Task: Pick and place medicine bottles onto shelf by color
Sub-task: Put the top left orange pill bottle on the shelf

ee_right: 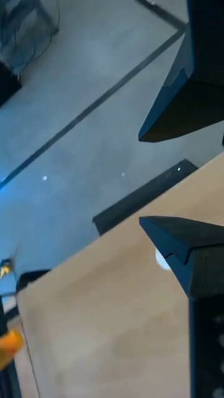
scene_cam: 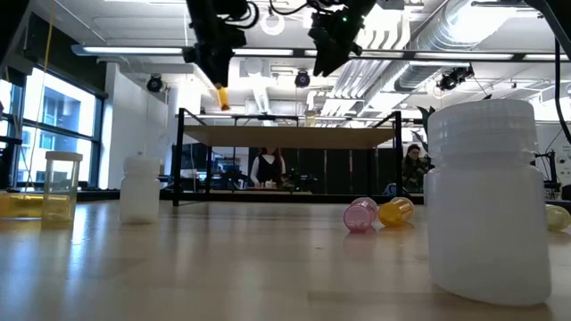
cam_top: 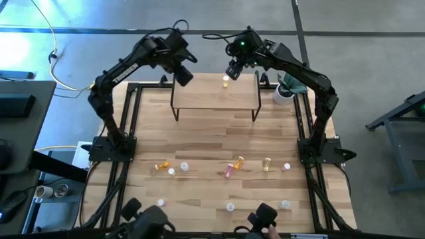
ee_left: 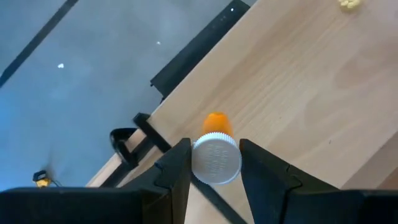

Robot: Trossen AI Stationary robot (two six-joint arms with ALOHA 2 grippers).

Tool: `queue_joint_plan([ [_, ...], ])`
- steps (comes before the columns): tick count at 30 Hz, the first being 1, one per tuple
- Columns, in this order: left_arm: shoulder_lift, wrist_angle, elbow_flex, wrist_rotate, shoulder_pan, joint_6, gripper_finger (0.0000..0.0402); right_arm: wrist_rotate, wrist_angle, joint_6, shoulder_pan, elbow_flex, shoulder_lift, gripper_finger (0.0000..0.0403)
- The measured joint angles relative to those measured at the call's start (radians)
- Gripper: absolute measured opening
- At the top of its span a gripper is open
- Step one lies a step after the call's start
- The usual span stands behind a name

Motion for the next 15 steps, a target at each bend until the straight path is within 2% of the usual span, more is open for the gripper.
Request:
queue_joint_plan([
  [15, 0.109, -0.016, 0.005, 0.043, -0.01, -0.062, 0.0115, 0.017, 0.0, 0.0, 0.0, 0.0, 0.0, 0.0197],
])
